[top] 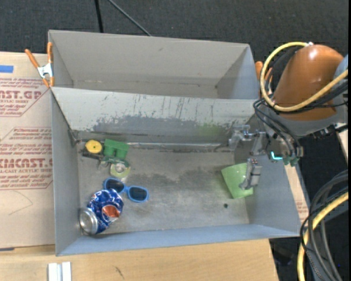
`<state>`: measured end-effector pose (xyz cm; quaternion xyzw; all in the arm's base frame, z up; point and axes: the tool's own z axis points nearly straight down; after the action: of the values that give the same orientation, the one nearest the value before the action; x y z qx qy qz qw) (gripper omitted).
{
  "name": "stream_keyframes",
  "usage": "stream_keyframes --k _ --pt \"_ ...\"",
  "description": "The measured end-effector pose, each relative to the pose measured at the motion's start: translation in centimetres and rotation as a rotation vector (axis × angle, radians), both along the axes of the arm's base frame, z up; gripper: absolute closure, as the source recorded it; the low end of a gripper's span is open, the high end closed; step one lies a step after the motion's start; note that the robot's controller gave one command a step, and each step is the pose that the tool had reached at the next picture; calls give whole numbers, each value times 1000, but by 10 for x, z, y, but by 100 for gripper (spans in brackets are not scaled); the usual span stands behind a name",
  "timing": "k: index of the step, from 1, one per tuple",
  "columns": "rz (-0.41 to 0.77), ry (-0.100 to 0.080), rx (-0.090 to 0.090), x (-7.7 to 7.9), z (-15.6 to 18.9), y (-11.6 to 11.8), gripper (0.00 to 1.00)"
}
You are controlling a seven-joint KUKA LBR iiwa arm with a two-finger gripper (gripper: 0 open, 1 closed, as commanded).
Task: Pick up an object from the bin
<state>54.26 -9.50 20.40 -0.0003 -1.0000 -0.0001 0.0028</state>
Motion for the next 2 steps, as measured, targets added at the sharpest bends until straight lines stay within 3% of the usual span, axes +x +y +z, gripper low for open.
stream_keyframes --k 1,2 --pt "113 -8 0 13 -137 -63 0" --pt "151 -11 -1 19 -102 -56 0"
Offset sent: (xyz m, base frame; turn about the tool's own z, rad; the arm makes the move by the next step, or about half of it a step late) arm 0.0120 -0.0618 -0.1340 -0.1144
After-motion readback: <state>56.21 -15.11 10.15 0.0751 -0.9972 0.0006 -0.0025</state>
